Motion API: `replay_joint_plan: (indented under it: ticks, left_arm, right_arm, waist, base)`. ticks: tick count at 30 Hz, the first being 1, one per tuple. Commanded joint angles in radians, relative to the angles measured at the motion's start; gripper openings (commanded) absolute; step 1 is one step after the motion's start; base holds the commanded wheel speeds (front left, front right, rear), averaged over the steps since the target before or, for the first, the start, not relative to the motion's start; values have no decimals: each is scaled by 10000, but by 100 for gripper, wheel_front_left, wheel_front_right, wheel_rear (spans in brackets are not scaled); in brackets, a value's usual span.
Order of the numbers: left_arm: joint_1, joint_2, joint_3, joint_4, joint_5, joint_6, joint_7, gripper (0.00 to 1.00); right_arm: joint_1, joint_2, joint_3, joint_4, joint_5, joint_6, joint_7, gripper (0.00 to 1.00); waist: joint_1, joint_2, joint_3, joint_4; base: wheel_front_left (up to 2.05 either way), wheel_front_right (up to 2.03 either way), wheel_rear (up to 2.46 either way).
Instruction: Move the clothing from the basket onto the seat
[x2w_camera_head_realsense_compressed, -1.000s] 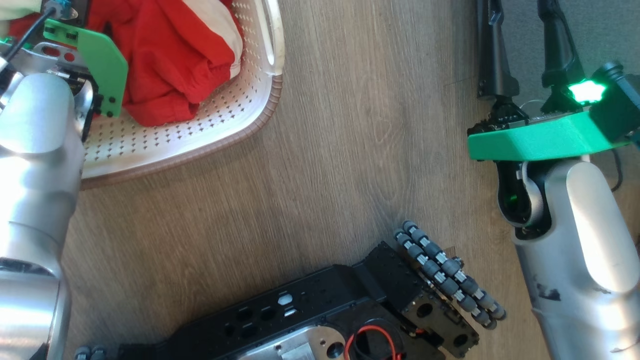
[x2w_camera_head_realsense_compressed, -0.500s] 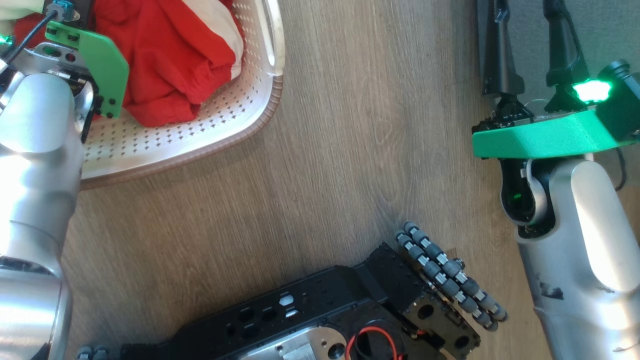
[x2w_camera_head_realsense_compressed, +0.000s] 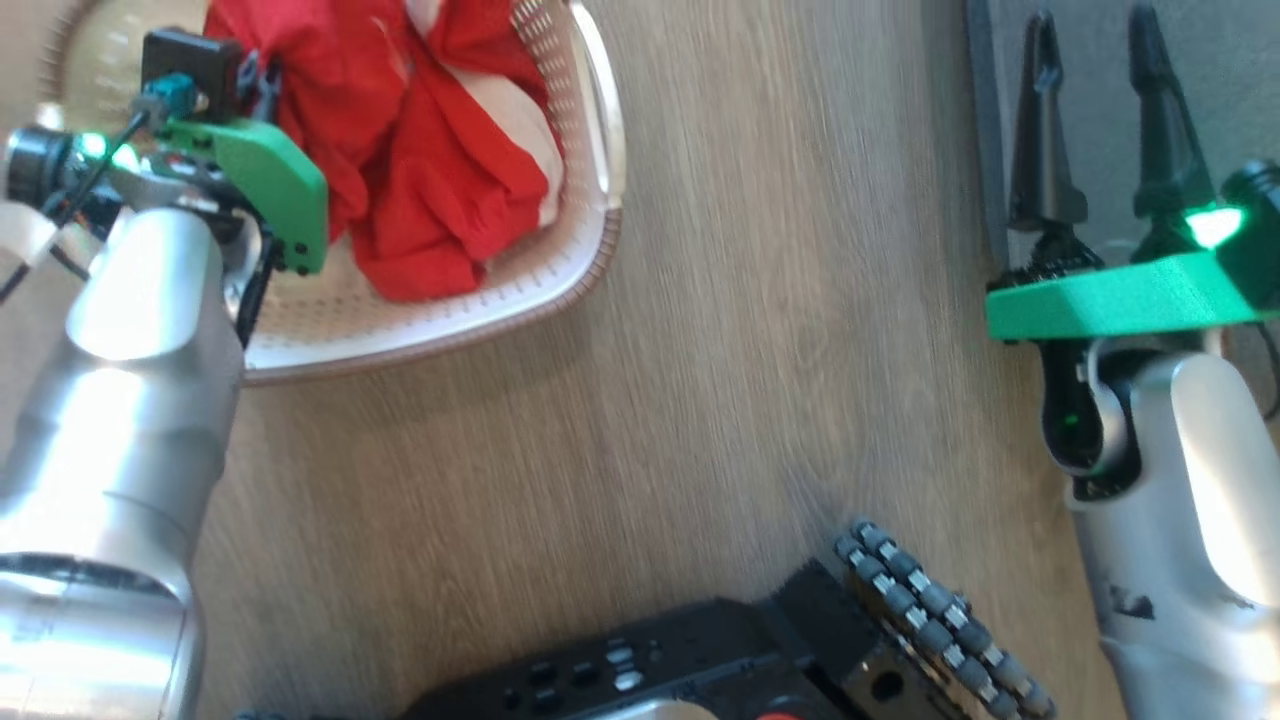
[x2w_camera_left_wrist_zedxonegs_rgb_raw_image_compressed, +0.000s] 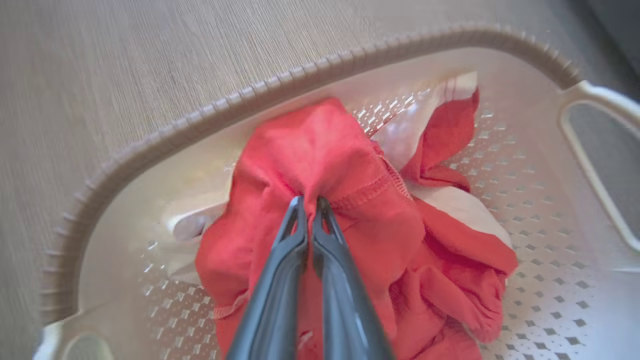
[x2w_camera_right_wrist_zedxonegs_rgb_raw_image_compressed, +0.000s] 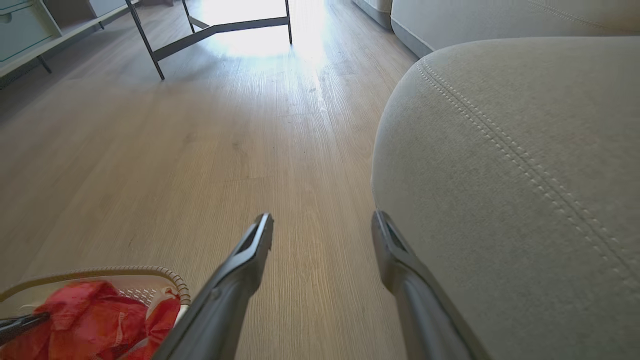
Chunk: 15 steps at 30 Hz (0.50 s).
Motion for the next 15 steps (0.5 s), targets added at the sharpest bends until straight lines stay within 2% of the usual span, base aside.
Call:
replay_joint_plan:
  ticks: [1, 9, 15]
  left_arm:
    - [242, 159, 224, -264, -105, -26, -133, 0]
    - [1678, 103, 692, -1664, -818, -146, -209, 0]
    - [2986, 366, 1146, -3127, -1139, -57, -212, 0]
  right_arm:
    - [450, -169, 71, -242, -67, 69, -49, 100]
    - [1161, -823, -170, -5, -96, 69, -49, 100]
    - [1951, -1144, -314, 173, -48, 69, -49, 100]
  waist:
    - [0, 0, -832, 447]
    - [0, 0, -2860, 1104]
    - [0, 0, -4114, 1583]
  base:
    - [0, 0, 0]
    - [0, 0, 0]
    - [0, 0, 0]
